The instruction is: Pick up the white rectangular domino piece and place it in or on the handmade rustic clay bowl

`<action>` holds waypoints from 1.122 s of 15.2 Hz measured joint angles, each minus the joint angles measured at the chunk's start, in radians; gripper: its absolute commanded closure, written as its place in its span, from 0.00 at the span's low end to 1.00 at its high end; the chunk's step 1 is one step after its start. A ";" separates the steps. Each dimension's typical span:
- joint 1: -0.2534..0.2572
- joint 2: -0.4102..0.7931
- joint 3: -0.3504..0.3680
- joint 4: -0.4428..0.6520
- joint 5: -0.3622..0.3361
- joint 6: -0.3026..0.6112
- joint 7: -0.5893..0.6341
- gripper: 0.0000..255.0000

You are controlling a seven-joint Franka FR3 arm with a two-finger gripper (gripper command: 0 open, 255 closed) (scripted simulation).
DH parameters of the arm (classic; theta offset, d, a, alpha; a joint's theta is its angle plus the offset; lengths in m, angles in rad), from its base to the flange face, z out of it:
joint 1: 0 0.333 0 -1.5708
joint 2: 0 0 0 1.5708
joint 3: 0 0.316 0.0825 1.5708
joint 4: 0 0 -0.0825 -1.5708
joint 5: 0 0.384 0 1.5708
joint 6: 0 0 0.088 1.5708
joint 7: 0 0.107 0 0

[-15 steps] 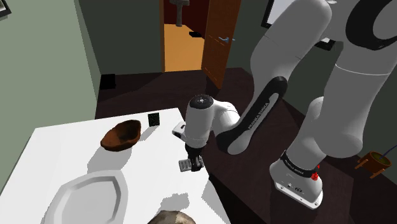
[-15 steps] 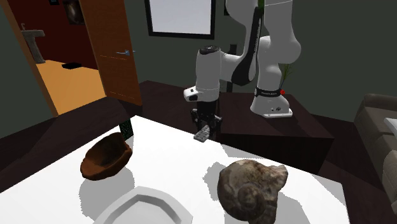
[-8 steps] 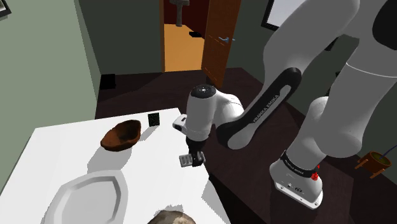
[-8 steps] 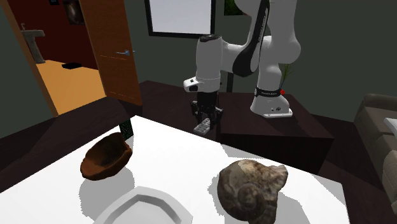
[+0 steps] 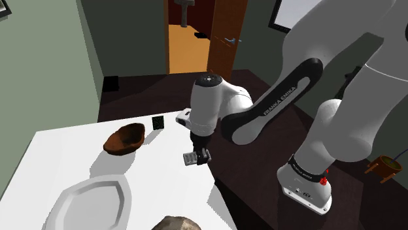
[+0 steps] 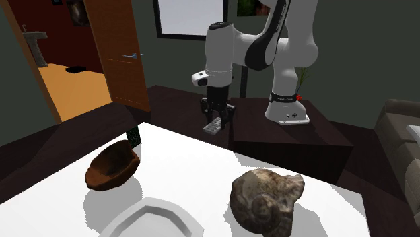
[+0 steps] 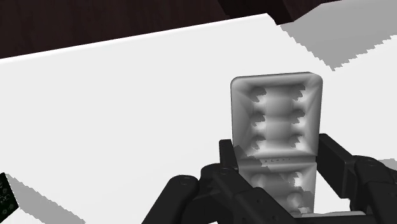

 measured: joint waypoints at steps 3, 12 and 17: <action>-0.015 0.081 -0.014 0.102 -0.050 -0.028 0.011 1.00; -0.023 0.364 -0.074 0.508 -0.161 -0.168 0.000 1.00; -0.009 0.523 -0.099 0.770 -0.188 -0.276 -0.027 1.00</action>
